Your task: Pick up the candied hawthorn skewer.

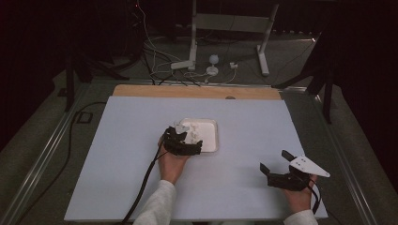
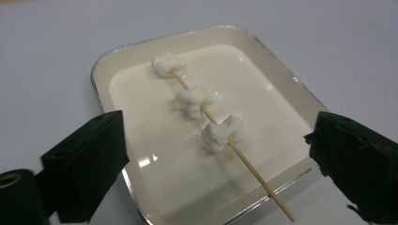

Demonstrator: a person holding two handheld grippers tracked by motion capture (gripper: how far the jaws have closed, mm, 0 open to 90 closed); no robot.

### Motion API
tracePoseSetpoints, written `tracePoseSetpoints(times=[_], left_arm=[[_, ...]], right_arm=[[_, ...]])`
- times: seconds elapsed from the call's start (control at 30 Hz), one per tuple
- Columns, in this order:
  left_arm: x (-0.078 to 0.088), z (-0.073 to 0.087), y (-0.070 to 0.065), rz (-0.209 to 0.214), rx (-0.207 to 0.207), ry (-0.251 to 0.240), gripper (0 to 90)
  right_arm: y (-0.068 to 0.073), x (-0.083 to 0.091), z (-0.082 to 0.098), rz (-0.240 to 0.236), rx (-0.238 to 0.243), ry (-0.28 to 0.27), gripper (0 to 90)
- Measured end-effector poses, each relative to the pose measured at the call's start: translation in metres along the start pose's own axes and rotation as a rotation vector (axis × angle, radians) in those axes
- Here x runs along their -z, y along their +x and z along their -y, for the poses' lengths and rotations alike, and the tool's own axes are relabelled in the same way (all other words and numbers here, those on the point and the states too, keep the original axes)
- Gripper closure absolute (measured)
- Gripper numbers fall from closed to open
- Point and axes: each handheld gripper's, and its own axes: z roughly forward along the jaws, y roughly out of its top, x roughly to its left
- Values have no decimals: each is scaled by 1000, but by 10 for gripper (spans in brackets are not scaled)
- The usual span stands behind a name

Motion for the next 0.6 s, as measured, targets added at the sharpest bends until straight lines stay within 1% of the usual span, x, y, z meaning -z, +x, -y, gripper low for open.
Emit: tracePoseSetpoints(times=[0.07, 0.17, 0.2, 0.23, 0.3, 0.37, 0.43, 0.47, 0.5, 0.57, 0.6], left_arm=[[-4, 1, -2, -7, -6, 32, 165], [-7, 4, -3, -20, -19, 76, 181], [-8, 5, -3, -25, -18, 95, 270], [-8, 6, -2, -20, -11, 101, 270], [-8, 7, 1, 2, -4, 125, 389], [-8, 8, 2, 10, -7, 149, 477], [-7, 8, 3, 20, -6, 155, 591], [-6, 7, 4, 26, -1, 162, 591], [-5, 7, 5, 32, 2, 171, 626], [-4, 7, 6, 29, 12, 180, 676], [-3, 7, 7, 34, 12, 185, 720]], right_arm=[[-1, 1, 0, 1, 0, -1, 0], [-1, 1, 0, 1, -1, -1, 0], [-1, 1, 0, 1, -1, -2, 0], [-1, 1, 0, 1, -1, -2, 0], [-1, 1, 0, 1, -1, -2, 0], [-1, 1, 0, 0, -1, -2, 0], [-1, 1, 0, -1, -2, 1, 0], [-1, 1, 0, -1, -2, 1, 0], [-1, 1, 0, -1, -1, 1, 0], [-1, 1, 0, -2, -2, 2, 0], [0, 1, 0, -3, -2, 3, 0]])
